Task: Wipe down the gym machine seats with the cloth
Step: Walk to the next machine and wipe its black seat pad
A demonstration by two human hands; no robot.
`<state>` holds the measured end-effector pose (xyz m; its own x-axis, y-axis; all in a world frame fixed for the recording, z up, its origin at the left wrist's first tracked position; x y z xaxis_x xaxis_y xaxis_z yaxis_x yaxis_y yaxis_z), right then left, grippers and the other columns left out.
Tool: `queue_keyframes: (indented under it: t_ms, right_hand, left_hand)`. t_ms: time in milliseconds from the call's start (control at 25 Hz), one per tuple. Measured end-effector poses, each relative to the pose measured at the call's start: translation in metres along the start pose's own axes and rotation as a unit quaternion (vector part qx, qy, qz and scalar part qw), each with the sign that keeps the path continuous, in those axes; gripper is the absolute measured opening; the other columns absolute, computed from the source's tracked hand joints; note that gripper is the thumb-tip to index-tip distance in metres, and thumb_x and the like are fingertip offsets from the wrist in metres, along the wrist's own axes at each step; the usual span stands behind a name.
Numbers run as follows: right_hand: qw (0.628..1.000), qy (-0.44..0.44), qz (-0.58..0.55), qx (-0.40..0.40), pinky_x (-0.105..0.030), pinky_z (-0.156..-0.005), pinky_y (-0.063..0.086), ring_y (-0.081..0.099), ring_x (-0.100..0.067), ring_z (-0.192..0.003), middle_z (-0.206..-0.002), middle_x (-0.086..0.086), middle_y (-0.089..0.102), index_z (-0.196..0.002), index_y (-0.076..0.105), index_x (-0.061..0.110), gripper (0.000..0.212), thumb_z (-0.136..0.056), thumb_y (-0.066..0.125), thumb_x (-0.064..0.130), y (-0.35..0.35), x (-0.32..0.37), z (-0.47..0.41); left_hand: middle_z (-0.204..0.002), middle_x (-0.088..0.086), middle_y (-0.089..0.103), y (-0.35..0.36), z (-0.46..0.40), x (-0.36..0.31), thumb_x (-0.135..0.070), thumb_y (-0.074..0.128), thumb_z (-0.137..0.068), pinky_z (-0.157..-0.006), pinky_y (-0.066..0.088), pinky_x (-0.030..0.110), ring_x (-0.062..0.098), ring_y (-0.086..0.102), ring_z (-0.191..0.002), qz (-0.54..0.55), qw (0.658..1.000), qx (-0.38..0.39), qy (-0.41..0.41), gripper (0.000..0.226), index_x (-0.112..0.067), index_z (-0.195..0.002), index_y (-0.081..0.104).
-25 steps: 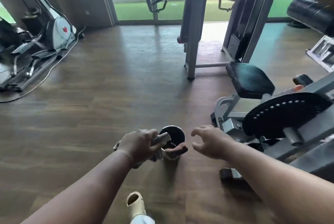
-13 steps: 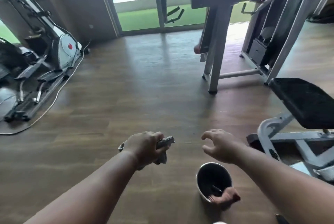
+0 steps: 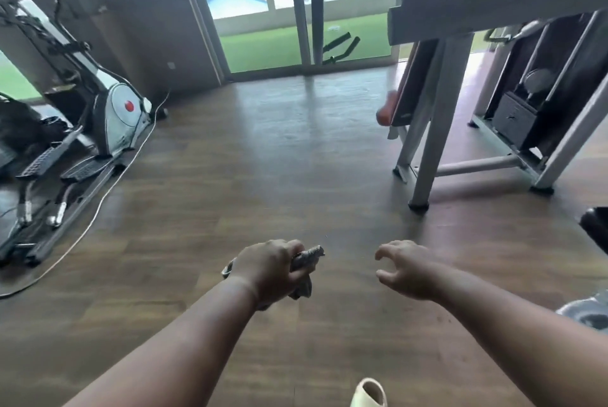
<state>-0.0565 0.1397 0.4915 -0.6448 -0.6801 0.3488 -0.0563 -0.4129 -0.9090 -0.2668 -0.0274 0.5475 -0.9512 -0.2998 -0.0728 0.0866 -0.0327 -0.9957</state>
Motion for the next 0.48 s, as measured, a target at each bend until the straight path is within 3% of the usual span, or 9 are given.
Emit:
queue_keyframes:
  t_ms: [280, 480]
  right_hand:
    - [0.998, 0.046, -0.033, -0.039, -0.031, -0.101, 0.042, 0.052, -0.016, -0.122, -0.132, 0.01, 0.058, -0.125, 0.059, 0.031, 0.043, -0.086, 0.054, 0.05, -0.074, -0.057, -0.095]
    - [0.983, 0.16, -0.043, -0.084, -0.034, -0.103, 0.04, 0.052, -0.017, -0.12, -0.129, 0.007, 0.061, -0.125, 0.058, 0.029, 0.043, -0.086, 0.052, 0.048, -0.104, -0.144, -0.098]
  left_hand:
    - [-0.1, -0.008, 0.067, -0.009, -0.179, -0.011, -0.073, 0.04, -0.084, -0.074, 0.052, 0.033, 0.019, 0.065, -0.093, -0.002, 0.995, 0.02, 0.094, 0.048, -0.033, -0.104, 0.057]
    - [-0.09, -0.01, 0.068, 0.0, -0.31, -0.081, -0.077, 0.034, -0.08, -0.069, 0.056, 0.034, 0.019, 0.068, -0.082, 0.003, 0.971, 0.035, 0.236, 0.054, -0.032, -0.1, 0.055]
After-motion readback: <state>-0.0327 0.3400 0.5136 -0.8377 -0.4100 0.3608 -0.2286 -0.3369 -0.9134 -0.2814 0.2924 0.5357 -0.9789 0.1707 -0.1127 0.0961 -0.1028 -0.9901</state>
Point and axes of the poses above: each hand's wrist, its own z-axis away from the middle knuckle, its own y-axis out of the palm, x = y × z, the point moved 3 cm from there along -z, towards the middle knuckle
